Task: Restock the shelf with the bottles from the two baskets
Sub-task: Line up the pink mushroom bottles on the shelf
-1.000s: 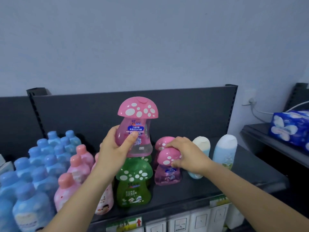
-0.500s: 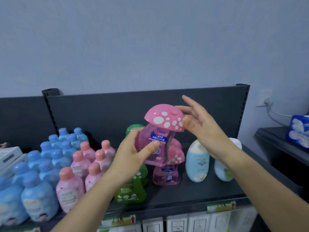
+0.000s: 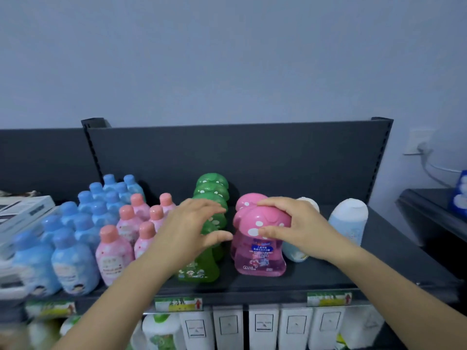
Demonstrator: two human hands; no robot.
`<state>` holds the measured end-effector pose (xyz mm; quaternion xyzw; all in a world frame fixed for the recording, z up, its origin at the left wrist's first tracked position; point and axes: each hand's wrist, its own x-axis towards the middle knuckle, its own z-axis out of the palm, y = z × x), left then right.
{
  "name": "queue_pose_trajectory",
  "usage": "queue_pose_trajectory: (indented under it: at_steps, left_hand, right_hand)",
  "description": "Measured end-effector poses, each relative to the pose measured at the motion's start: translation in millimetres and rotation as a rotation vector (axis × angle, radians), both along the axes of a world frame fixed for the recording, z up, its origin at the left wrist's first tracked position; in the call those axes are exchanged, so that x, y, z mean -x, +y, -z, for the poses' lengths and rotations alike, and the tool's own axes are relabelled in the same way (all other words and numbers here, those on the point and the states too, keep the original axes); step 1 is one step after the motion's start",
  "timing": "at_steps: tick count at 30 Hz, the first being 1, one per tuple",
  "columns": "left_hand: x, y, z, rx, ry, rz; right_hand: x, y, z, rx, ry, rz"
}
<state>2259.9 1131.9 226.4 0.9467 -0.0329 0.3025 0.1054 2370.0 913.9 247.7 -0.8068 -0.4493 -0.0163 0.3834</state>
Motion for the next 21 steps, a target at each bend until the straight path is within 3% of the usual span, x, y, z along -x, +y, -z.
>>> queue_pose_trajectory:
  at_steps: [13,21]
  left_hand:
    - [0.7,17.1,29.0,-0.046,0.003,-0.072]
    - [-0.3,17.0,33.1,0.017,-0.017,-0.081]
  right_hand:
    - [-8.4,15.8,45.5,0.127,-0.148,0.057]
    - [-10.0,16.0,42.6,0.142,-0.071,0.039]
